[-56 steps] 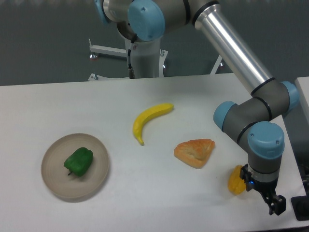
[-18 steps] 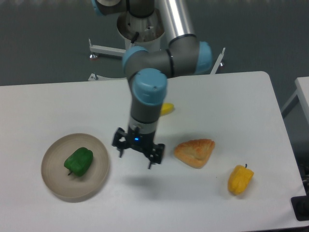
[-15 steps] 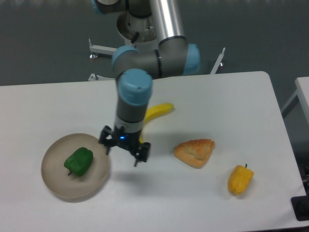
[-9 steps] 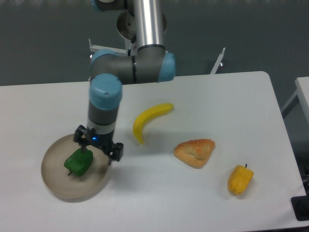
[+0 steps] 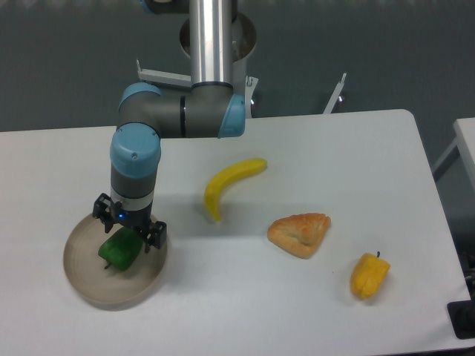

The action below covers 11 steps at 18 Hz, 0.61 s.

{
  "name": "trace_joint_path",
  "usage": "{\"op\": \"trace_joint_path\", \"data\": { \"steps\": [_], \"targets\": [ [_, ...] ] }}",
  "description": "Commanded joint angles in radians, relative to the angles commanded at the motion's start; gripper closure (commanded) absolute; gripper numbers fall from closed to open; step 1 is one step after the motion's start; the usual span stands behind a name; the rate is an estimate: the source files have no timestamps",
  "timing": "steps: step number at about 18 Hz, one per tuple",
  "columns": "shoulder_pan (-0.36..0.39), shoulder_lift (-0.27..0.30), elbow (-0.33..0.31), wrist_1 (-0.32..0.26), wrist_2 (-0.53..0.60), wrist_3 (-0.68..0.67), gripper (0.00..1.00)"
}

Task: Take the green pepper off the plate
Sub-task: 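Lower the gripper around the green pepper and close the fingers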

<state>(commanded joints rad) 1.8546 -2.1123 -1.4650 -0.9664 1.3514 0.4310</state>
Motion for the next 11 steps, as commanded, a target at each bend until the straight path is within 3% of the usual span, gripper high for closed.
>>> {"op": "trace_joint_path", "data": {
  "steps": [11],
  "targets": [
    [-0.021,-0.014,-0.003,0.0,0.008,-0.006,0.0]
  ]
}}
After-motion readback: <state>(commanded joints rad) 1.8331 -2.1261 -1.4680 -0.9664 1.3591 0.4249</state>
